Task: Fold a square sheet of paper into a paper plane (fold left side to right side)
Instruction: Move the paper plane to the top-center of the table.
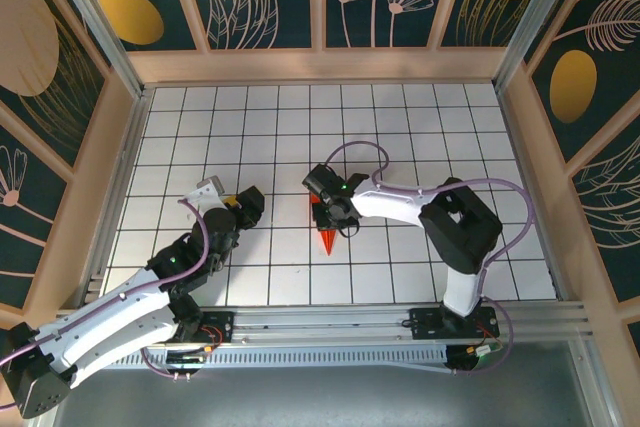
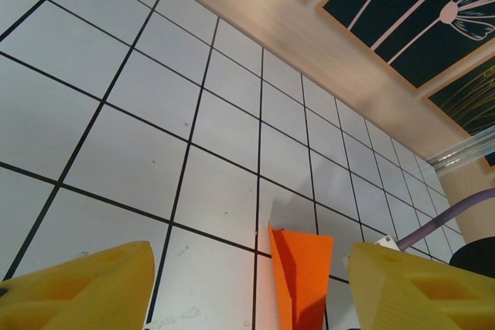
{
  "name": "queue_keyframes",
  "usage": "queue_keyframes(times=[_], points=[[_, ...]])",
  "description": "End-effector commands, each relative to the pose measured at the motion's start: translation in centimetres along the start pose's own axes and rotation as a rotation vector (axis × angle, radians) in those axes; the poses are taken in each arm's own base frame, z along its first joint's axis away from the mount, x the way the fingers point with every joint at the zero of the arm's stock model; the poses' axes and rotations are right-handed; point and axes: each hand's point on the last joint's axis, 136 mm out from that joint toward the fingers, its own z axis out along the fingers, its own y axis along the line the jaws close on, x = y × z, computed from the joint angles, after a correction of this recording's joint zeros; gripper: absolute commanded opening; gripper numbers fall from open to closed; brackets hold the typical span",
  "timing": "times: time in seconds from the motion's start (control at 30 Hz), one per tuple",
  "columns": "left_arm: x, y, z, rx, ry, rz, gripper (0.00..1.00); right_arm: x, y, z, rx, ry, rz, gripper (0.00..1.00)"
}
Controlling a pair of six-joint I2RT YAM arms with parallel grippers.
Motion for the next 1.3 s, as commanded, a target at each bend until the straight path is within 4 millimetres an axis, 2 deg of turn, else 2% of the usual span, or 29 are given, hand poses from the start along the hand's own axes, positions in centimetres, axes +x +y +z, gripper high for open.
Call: queue_keyframes(times=[0.0,0.2,0.37,0.5,0.6,0.73,0.83,0.93,1.1,1.27], points=[[-0.3,0.2,0.0,-0.01,-0.015,0.005,0.67,-0.2,-0.1,0.2,0.04,-0.005,-0.001,0.18],[-0.3,0.2,-0.1,-0.009,-0.014,0.004,0.67,0.1,-0.9,1.1,0.076,0.007,0.015,0.16],[-0.3,0.3,-0.1,-0.011,-0.013,0.006,0.67,0.3,-0.4,1.5,0.053,0.013,0.018,0.15],[-0.3,0.4,-0.2,-0.013,-0.013,0.01,0.68,-0.7,-0.7,0.7,0.072,-0.013,0.025,0.07],[-0.5,0.4,-0.3,-0.016,-0.016,0.013,0.68,-2.4,-1.4,-0.5,0.075,-0.042,0.052,0.0],[-0.2,0.6,-0.4,-0.01,-0.009,0.015,0.68,-5.9,-3.2,-1.9,0.112,-0.08,0.094,0.0],[0.2,0.7,-0.4,-0.005,0.008,0.016,0.68,-9.4,-5.6,-2.6,0.18,-0.105,0.137,0.0],[0.5,0.6,-0.4,0.004,0.025,0.017,0.69,-12.7,-7.2,-2.8,0.212,-0.134,0.171,0.0],[1.0,0.4,-0.3,0.016,0.049,0.029,0.7,-16.8,-8.2,-1.8,0.218,-0.148,0.179,0.0],[1.3,0.3,-0.3,0.023,0.063,0.033,0.71,-18.8,-8.5,0.1,0.224,-0.128,0.135,0.0]])
